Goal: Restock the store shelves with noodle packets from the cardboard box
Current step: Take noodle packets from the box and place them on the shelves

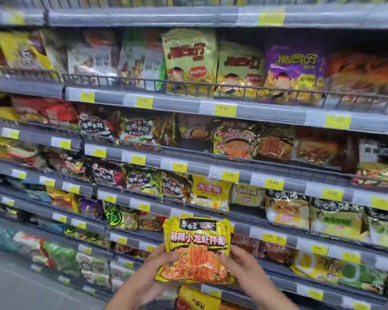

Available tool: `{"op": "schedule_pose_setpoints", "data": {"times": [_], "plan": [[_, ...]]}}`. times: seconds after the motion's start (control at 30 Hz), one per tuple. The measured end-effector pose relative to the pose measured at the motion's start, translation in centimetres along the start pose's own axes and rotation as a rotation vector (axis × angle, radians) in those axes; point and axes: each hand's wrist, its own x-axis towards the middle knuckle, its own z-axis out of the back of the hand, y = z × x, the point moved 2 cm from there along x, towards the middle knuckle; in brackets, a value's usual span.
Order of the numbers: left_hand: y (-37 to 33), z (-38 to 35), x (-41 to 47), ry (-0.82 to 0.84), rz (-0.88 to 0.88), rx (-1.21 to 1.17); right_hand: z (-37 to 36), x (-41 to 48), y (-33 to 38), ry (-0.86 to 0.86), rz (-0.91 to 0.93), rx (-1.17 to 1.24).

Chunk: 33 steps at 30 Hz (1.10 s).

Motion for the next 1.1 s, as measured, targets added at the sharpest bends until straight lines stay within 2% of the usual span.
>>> {"op": "schedule_pose_setpoints", "data": {"times": [0.17, 0.23, 0.37, 0.43, 0.57, 0.67, 0.83, 1.0, 1.1], "plan": [[-2.2, -2.9, 0.9, 0.015, -0.108, 0.055, 2.7, -0.8, 4.5, -0.01, 0.04, -0.127], [-3.0, -4.3, 1.2, 0.035, -0.155, 0.097, 4.1, -1.1, 5.6, 0.007, -0.004, -0.128], [-1.8, -5.4, 3.6, -0.01, -0.195, 0.121, 6.7, -2.5, 8.0, 0.046, -0.031, -0.061], [-1.5, -6.2, 3.3, -0.037, -0.236, 0.14, 7.9, -3.3, 8.7, 0.022, -0.088, -0.029], [-2.4, -10.8, 0.1, -0.102, -0.196, 0.114, 10.6, -5.0, 8.7, -0.007, -0.126, 0.14], [-2.6, -14.2, -1.3, -0.108, -0.154, 0.133, 12.9, -5.5, 9.2, -0.117, -0.093, 0.188], [-1.8, -18.2, -2.7, -0.06, -0.17, -0.06, 17.1, -6.2, 10.1, -0.248, -0.001, 0.215], [-0.2, -18.2, -2.5, -0.07, -0.16, -0.196, 21.9, -5.1, 12.5, -0.382, 0.06, 0.292], [-0.5, -18.8, -3.1, -0.016, -0.106, -0.154, 24.1, -3.0, 14.8, -0.437, 0.1, 0.353]]}}
